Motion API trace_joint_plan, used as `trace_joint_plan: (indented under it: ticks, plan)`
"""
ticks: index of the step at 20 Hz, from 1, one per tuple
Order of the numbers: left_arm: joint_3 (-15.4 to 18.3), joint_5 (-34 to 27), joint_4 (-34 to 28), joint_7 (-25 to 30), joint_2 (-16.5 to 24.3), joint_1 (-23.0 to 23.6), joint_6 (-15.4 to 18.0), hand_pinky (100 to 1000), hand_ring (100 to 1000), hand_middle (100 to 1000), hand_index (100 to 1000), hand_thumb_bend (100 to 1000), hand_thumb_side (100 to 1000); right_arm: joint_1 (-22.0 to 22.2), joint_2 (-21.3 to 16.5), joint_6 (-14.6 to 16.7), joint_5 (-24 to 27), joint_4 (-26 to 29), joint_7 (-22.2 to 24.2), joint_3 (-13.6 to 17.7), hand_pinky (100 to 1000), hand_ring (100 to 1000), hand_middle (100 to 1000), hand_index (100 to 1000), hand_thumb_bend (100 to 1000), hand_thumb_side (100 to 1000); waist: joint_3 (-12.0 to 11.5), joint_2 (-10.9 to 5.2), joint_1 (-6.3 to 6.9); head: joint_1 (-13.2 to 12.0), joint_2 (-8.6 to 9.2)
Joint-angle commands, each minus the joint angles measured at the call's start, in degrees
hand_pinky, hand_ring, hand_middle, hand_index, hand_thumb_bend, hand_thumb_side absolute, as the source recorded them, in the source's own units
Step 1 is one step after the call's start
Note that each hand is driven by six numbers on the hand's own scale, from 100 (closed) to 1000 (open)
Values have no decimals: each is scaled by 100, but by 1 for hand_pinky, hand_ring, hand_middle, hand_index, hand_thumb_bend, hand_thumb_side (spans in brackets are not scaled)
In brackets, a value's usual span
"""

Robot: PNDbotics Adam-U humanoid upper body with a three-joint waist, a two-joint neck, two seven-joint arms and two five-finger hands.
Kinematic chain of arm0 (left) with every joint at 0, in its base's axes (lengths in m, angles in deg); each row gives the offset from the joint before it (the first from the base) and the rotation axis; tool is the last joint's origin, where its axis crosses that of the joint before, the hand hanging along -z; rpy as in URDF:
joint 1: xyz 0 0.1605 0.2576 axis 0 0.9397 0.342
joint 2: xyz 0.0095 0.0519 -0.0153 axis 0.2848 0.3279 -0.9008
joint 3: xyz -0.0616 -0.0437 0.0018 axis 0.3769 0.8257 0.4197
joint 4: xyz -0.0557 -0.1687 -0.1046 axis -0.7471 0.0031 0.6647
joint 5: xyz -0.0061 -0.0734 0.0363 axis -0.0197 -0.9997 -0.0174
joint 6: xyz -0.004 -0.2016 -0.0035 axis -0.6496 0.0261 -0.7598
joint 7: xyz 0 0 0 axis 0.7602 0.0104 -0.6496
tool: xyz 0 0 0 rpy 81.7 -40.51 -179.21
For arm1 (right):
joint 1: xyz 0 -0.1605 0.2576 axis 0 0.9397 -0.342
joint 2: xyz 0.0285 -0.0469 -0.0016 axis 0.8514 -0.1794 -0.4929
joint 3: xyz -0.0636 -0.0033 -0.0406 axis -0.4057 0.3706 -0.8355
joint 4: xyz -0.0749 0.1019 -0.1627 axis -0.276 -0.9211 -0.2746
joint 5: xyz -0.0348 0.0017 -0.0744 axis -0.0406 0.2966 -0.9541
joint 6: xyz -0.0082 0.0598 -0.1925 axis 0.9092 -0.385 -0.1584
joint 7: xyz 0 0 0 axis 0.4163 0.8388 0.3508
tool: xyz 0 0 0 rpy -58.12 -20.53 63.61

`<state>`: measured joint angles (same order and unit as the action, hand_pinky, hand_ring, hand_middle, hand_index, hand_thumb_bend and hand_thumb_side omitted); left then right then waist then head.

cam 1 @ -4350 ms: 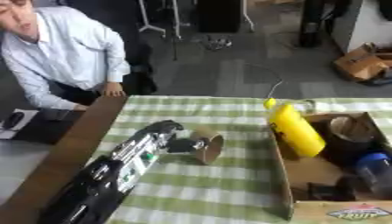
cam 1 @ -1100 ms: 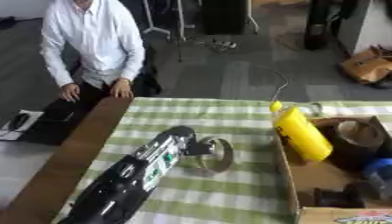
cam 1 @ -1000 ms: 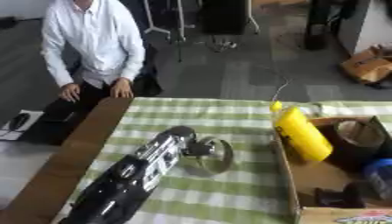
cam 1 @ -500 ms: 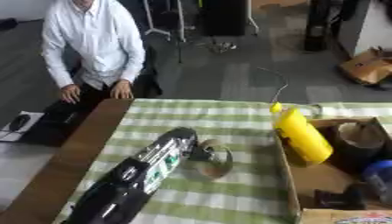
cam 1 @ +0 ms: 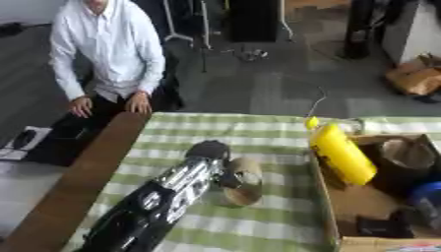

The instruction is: Pick up objects on the table and place them in the box.

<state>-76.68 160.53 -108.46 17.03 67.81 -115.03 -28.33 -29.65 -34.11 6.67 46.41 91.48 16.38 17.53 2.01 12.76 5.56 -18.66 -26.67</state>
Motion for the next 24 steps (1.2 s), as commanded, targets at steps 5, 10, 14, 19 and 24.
trace_joint_plan:
  ticks: [5, 10, 14, 19, 24]
  plan:
    - [107, 1306, -400, -1344, -22, 582, 169, 100, 221, 106, 370, 100, 362, -74, -10, 3, 70, 57, -45, 38, 923, 1000, 926, 873, 100, 1000, 16, -34, -78, -55, 171]
    - [312, 1587, -609, -2373, -190, 806, -74, 100, 198, 100, 363, 100, 361, -82, 18, -23, 82, 57, -23, 35, 924, 1000, 926, 873, 100, 1000, 13, -43, -94, -80, 223]
    - [449, 1895, -743, -2890, -301, 837, -207, 100, 182, 100, 357, 100, 342, -87, 29, -36, 96, 57, -6, 35, 925, 1000, 926, 872, 101, 1000, 3, -44, -116, -93, 270]
    - [712, 2347, -977, -3521, -545, 912, -403, 100, 139, 100, 323, 100, 353, -86, 61, -28, 94, 57, -2, 35, 926, 1000, 926, 871, 104, 1000, 13, -27, -155, -97, 330]
    - [882, 2464, -1147, -3777, -671, 796, -529, 100, 113, 100, 290, 100, 360, -83, 76, -45, 84, 57, 30, 16, 926, 1000, 926, 871, 108, 1000, 9, -24, -146, -89, 331]
